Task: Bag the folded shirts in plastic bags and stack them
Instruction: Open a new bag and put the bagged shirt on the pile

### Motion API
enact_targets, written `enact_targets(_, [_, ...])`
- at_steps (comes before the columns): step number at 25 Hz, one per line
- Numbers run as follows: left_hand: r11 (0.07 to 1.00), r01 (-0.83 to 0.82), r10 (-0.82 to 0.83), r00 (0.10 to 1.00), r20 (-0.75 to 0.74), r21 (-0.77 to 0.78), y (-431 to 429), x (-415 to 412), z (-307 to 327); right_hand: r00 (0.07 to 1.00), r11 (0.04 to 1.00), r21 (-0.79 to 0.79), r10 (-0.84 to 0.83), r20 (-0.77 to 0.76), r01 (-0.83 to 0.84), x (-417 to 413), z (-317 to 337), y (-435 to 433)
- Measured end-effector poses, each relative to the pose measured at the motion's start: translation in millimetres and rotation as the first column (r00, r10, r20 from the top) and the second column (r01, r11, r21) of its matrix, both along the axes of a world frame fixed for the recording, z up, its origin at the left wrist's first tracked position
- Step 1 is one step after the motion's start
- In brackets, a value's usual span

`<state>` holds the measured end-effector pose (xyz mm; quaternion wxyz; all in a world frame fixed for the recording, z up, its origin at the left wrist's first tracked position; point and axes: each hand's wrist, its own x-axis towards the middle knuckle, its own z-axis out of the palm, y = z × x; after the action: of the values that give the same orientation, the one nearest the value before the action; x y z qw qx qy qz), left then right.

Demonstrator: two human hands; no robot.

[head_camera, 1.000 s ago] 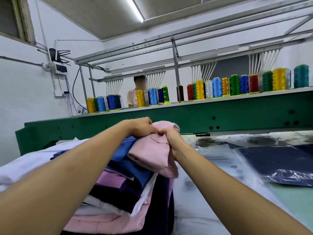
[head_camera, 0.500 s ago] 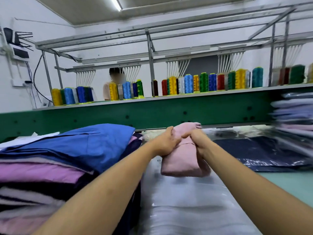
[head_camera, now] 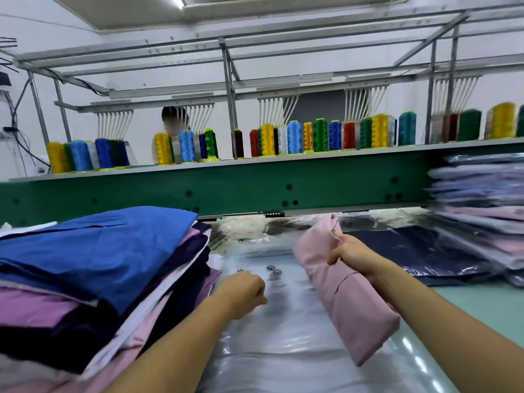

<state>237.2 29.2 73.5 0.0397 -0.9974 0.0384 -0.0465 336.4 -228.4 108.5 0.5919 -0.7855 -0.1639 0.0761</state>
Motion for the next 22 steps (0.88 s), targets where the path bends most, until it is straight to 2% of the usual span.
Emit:
enact_targets(3, [0.997,0.042,-0.05,0.989,0.136,0.064,-2.2,10.0,5.2,0.991,0.996,-0.075,0.057,0.117,-0.048,-8.1,9.1,3.3])
enact_targets(5, [0.995,0.082,-0.086,0.992,0.093,0.048,0.6,22.5,9.8,0.969,0.99,-0.114,0.106,0.223,-0.083,-15.9,23.0,10.1])
enact_targets(7, [0.996,0.052,-0.049,0.998,0.041,-0.078,2.0,34.4,14.0,0.92,0.972,-0.174,0.206,0.333,-0.155,-23.7,30.9,20.3])
enact_targets(9, [0.933,0.001,0.023,0.998,0.063,-0.36,1.7,46.2,13.8,0.857,0.942,-0.265,0.305,0.415,-0.206,-29.2,25.0,30.8])
enact_targets(10, [0.842,-0.028,0.076,0.995,0.066,-0.539,-0.5,49.2,14.9,0.832,0.924,-0.317,0.343,0.435,-0.215,-30.7,17.4,34.8])
enact_targets(12, [0.553,-0.036,0.127,0.991,0.042,-0.832,0.2,49.1,16.2,0.806,0.888,-0.411,0.391,0.443,-0.205,-29.0,-1.2,38.9])
enact_targets(13, [0.391,0.013,0.092,0.994,0.053,-0.92,3.8,49.8,14.7,0.81,0.873,-0.448,0.4,0.43,-0.194,-26.9,-10.4,39.2])
enact_targets(15, [0.146,0.051,0.056,0.997,0.06,-0.988,7.1,49.4,11.7,0.826,0.844,-0.511,0.401,0.397,-0.163,-20.4,-25.1,39.1])
enact_targets(16, [0.122,0.037,0.085,0.995,0.048,-0.992,8.2,50.8,12.4,0.835,0.83,-0.537,0.398,0.38,-0.151,-17.0,-31.6,38.6])
enact_targets(19, [0.331,0.054,0.223,0.965,0.134,-0.942,8.5,62.8,12.6,0.871,0.803,-0.583,0.371,0.322,-0.126,-7.1,-47.6,35.0])
enact_targets(21, [0.404,0.095,0.259,0.942,0.214,-0.91,4.3,66.3,20.5,0.889,0.79,-0.599,0.361,0.282,-0.13,-3.4,-51.0,30.9])
enact_targets(22, [0.501,0.136,0.243,0.926,0.29,-0.854,2.5,66.8,24.6,0.899,0.793,-0.592,0.353,0.257,-0.142,-2.9,-49.9,28.7])
